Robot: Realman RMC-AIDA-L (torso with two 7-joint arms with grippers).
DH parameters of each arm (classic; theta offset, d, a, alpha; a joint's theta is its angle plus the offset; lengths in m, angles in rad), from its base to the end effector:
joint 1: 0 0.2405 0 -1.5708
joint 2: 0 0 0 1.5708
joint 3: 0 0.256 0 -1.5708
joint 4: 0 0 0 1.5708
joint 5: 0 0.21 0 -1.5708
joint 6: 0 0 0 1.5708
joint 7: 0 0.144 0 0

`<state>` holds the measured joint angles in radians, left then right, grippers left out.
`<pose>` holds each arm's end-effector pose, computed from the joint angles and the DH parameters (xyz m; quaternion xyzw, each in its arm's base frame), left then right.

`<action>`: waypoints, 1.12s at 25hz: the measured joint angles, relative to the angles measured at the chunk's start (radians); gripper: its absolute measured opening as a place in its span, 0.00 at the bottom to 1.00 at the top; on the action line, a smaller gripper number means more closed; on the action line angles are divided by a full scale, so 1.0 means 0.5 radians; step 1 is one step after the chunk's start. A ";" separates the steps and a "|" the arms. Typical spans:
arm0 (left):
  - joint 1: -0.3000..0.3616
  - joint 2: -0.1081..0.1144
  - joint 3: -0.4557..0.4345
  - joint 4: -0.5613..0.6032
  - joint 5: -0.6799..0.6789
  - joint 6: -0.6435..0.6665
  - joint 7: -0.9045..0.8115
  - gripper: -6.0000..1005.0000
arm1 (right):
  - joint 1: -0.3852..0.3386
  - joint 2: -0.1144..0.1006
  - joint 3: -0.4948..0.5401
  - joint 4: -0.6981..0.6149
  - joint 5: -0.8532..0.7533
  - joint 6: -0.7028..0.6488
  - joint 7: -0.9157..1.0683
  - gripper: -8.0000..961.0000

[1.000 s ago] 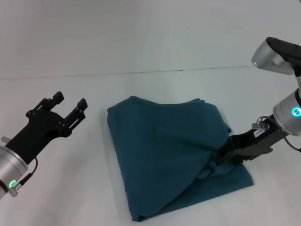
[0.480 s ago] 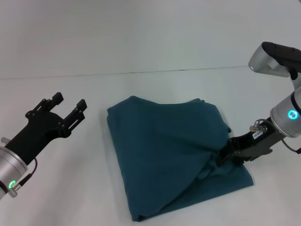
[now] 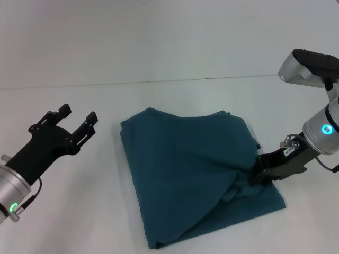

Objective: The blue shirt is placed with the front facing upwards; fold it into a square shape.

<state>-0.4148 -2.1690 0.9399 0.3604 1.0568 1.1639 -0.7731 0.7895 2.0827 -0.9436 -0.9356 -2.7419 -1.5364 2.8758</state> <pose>-0.2866 0.3372 -0.0327 -0.7932 -0.2452 -0.3664 0.4201 0.2269 0.3839 0.0091 -0.7520 0.6253 -0.1137 0.1751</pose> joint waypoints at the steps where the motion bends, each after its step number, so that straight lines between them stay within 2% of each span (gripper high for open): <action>1: 0.000 0.000 0.000 0.000 0.000 0.000 0.000 0.72 | 0.001 0.000 -0.001 0.000 -0.004 0.001 0.004 0.55; 4: -0.001 0.000 0.000 0.000 0.000 0.000 0.000 0.72 | 0.013 0.000 -0.003 0.014 -0.019 0.003 0.020 0.34; 9: -0.002 0.000 0.000 0.000 0.000 0.000 0.000 0.72 | 0.033 0.000 -0.006 0.026 -0.057 0.006 0.032 0.26; 20: 0.001 0.000 -0.001 0.000 0.000 0.001 0.000 0.72 | 0.037 0.006 -0.024 0.006 -0.051 0.012 0.030 0.20; 25: 0.000 0.000 0.001 0.000 0.000 0.001 0.000 0.72 | 0.042 0.010 -0.052 0.005 -0.057 0.014 0.031 0.25; 28: -0.001 0.000 0.001 0.000 0.000 0.001 0.000 0.72 | 0.046 0.015 -0.079 0.013 -0.057 0.018 0.035 0.34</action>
<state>-0.4152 -2.1690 0.9403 0.3604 1.0568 1.1643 -0.7731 0.8127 2.0901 -0.9829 -0.9292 -2.7705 -1.5272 2.8932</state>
